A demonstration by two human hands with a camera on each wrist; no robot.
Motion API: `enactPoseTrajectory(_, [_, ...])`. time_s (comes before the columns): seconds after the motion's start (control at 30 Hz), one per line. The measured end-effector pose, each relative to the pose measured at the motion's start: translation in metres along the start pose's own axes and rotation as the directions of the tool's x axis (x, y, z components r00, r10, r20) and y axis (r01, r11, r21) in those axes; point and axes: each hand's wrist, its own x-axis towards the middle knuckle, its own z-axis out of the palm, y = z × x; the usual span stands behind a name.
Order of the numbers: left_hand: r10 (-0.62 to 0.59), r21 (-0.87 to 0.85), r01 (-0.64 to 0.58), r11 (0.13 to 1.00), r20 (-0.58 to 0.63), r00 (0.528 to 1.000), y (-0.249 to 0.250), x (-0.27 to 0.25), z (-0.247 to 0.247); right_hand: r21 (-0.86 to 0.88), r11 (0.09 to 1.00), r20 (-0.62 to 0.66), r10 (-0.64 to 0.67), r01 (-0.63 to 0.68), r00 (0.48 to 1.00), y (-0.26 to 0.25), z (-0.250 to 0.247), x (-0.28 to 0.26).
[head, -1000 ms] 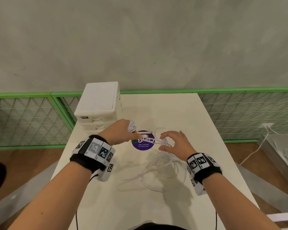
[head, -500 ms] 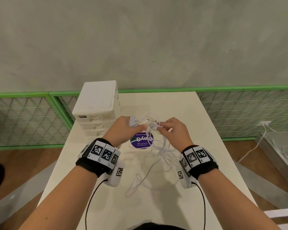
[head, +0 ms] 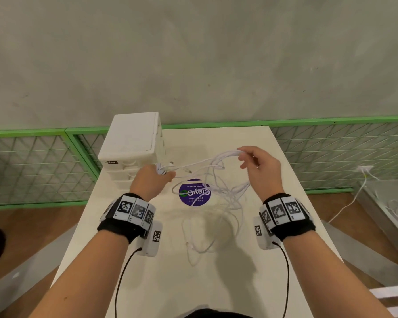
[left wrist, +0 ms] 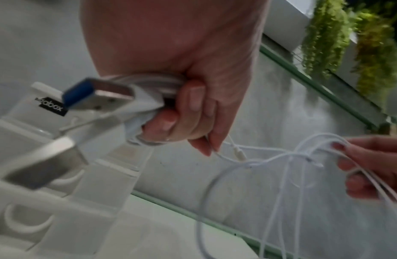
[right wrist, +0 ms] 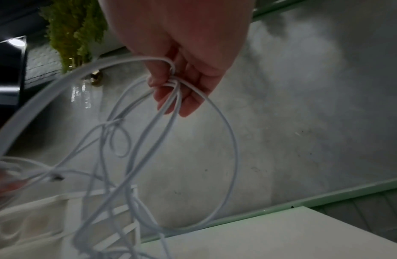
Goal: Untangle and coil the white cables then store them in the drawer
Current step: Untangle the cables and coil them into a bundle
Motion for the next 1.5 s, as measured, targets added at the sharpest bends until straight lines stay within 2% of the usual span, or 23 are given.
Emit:
enactPoseTrajectory(0.13, [-0.052,-0.127,0.042,0.991,-0.076,0.996,0.000,0.006,-0.016,0.071,0.992,-0.124,0.111,-0.103,0.986,0.011,-0.016,0.010])
enactPoseTrajectory(0.23, [-0.019,-0.142,-0.006,0.990,-0.171,0.985,0.006,0.009,-0.030,0.003,0.992,-0.142,0.122,-0.122,0.982,0.020,-0.021,0.012])
enactPoseTrajectory(0.33, [-0.026,-0.164,-0.027,0.986,-0.314,0.949,0.011,0.011,-0.043,-0.009,0.985,-0.264,0.162,-0.170,0.951,0.028,-0.027,0.011])
enactPoseTrajectory(0.4, [-0.033,-0.182,-0.032,0.983,-0.341,0.939,0.011,0.012,-0.049,-0.079,0.970,-0.273,0.201,-0.230,0.941,0.037,-0.031,0.008])
enactPoseTrajectory(0.5, [-0.001,-0.181,-0.052,0.982,-0.280,0.960,0.014,0.007,-0.044,-0.225,0.909,-0.152,0.322,-0.350,0.935,0.059,-0.030,0.002])
enactPoseTrajectory(0.6, [0.005,-0.264,-0.059,0.963,-0.201,0.980,0.018,0.002,-0.031,-0.425,0.812,0.090,0.476,-0.399,0.875,0.076,-0.021,-0.006])
enactPoseTrajectory(0.63, [0.016,-0.284,-0.064,0.957,-0.169,0.985,0.021,-0.002,-0.027,-0.426,0.827,0.138,0.459,-0.366,0.877,0.076,-0.017,-0.010])
enactPoseTrajectory(0.67, [0.031,-0.298,-0.069,0.952,-0.133,0.991,0.024,-0.005,-0.023,-0.390,0.870,0.162,0.388,-0.302,0.907,0.072,-0.011,-0.014])
enactPoseTrajectory(0.73, [0.068,-0.328,-0.083,0.941,-0.055,0.996,0.031,-0.013,-0.015,-0.264,0.962,0.187,0.127,-0.075,0.974,0.053,0.004,-0.021])
enactPoseTrajectory(0.77, [0.088,-0.351,-0.088,0.932,-0.016,0.996,0.035,-0.016,-0.012,-0.203,0.978,0.220,0.003,0.043,0.975,0.042,0.013,-0.024])
enactPoseTrajectory(0.83, [0.123,-0.412,-0.091,0.907,0.052,0.991,0.042,-0.022,-0.007,-0.147,0.970,0.338,-0.134,0.193,0.931,0.026,0.031,-0.029])
enactPoseTrajectory(0.9, [0.147,-0.458,-0.091,0.884,0.087,0.985,0.049,-0.027,-0.006,-0.169,0.959,0.502,-0.117,0.229,0.857,0.016,0.044,-0.032])
enactPoseTrajectory(0.97, [0.165,-0.441,-0.115,0.890,0.076,0.983,0.054,-0.030,-0.008,-0.191,0.956,0.600,-0.066,0.223,0.797,0.016,0.052,-0.033])
enactPoseTrajectory(1.1, [0.155,-0.404,-0.124,0.906,0.047,0.987,0.047,-0.030,-0.014,-0.291,0.926,0.616,-0.009,0.238,0.787,0.018,0.054,-0.029])
enactPoseTrajectory(1.3, [0.052,-0.400,-0.060,0.914,-0.031,0.998,0.023,-0.017,-0.020,-0.308,0.951,0.520,0.154,0.016,0.840,0.035,0.037,-0.021])
enactPoseTrajectory(1.37, [0.034,-0.373,-0.038,0.927,-0.018,0.999,0.019,-0.015,-0.018,-0.286,0.958,0.502,0.180,-0.034,0.846,0.033,0.034,-0.019])
enactPoseTrajectory(1.5, [0.044,-0.315,-0.022,0.949,0.063,0.997,0.019,-0.017,-0.002,-0.126,0.982,0.491,0.186,-0.142,0.851,0.027,0.036,-0.018])
